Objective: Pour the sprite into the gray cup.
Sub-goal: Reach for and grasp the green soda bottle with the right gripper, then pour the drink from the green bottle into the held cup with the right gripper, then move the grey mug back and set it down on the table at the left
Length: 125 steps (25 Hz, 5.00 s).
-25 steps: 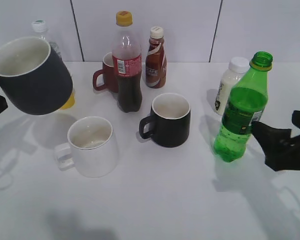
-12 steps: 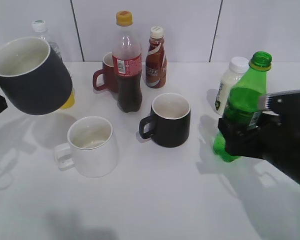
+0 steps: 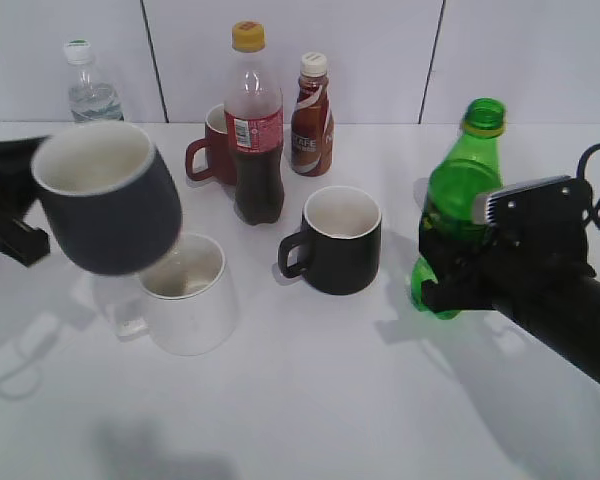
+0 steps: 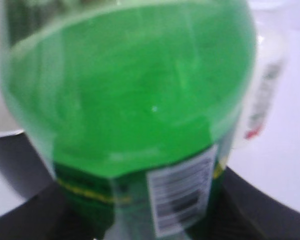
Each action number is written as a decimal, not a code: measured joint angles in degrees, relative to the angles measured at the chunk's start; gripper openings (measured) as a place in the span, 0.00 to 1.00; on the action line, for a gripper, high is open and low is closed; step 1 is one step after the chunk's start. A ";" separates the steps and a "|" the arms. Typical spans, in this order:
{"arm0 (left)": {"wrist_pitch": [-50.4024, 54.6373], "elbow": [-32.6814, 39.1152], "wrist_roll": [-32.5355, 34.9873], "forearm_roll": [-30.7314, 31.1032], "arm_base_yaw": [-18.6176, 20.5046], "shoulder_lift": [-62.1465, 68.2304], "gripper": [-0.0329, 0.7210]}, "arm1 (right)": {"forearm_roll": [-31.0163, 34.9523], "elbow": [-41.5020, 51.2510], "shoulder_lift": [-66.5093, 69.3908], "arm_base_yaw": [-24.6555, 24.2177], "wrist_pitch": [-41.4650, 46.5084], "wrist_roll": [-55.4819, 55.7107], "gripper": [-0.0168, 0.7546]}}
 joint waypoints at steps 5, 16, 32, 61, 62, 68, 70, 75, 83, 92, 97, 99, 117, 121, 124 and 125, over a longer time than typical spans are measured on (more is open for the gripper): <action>14.13 -1.90 -0.61 0.26 -9.25 -3.67 0.12 | -0.02 -0.18 -7.87 2.22 12.74 -14.35 0.52; 32.15 -10.59 -1.62 -2.57 -25.32 -4.69 0.12 | 10.89 -14.66 -18.20 7.47 39.92 -51.57 0.52; 37.71 -14.33 -1.72 -5.41 -30.60 -4.17 0.12 | 19.49 -21.04 -18.20 9.64 37.53 -91.90 0.52; 37.71 -14.33 -1.72 -5.36 -31.11 -4.17 0.12 | 19.87 -21.04 -18.20 9.64 29.14 -105.68 0.52; 37.71 -14.33 -1.72 -5.36 -31.11 -4.17 0.12 | 19.87 -21.04 -18.20 9.64 29.14 -105.68 0.52; 37.71 -14.33 -1.72 -5.36 -31.11 -4.17 0.12 | 19.87 -21.04 -18.20 9.64 29.14 -105.84 0.52; 37.71 -14.33 -1.72 -5.36 -31.11 -4.17 0.12 | 19.87 -21.04 -18.20 9.64 29.14 -105.84 0.52; 37.71 -14.33 -1.72 -5.17 -31.11 -4.17 0.12 | 20.17 -21.04 -18.20 9.64 29.14 -105.84 0.52; 36.83 -14.33 -1.72 -5.01 -31.11 -4.17 0.12 | 21.55 -21.22 -18.20 9.64 36.71 -84.65 0.52; 31.00 -14.33 -1.61 -8.48 -26.32 -6.76 0.12 | 21.26 -19.40 -25.88 8.80 40.70 -41.83 0.52; 27.34 -14.28 -1.61 -12.09 -16.10 -8.12 0.12 | 21.24 -8.24 -29.04 6.36 31.37 -28.53 0.52; 26.91 -13.88 -1.26 -12.94 -12.00 -8.12 0.12 | 21.56 -2.62 -28.90 5.54 25.58 -21.97 0.52; -4.40 -4.75 9.88 -29.60 1.91 16.77 0.12 | 20.10 8.22 -24.37 3.58 7.76 -9.69 0.52; -5.24 -4.75 11.06 -28.65 6.86 22.11 0.12 | 19.83 8.22 -24.37 3.58 8.18 -9.62 0.52; -7.23 -4.80 11.11 -28.03 10.69 26.21 0.12 | 19.54 8.22 -24.37 3.58 8.48 -9.52 0.52; -7.80 -4.80 11.11 -27.42 11.68 27.21 0.12 | 19.48 8.22 -24.37 3.58 8.48 -9.45 0.52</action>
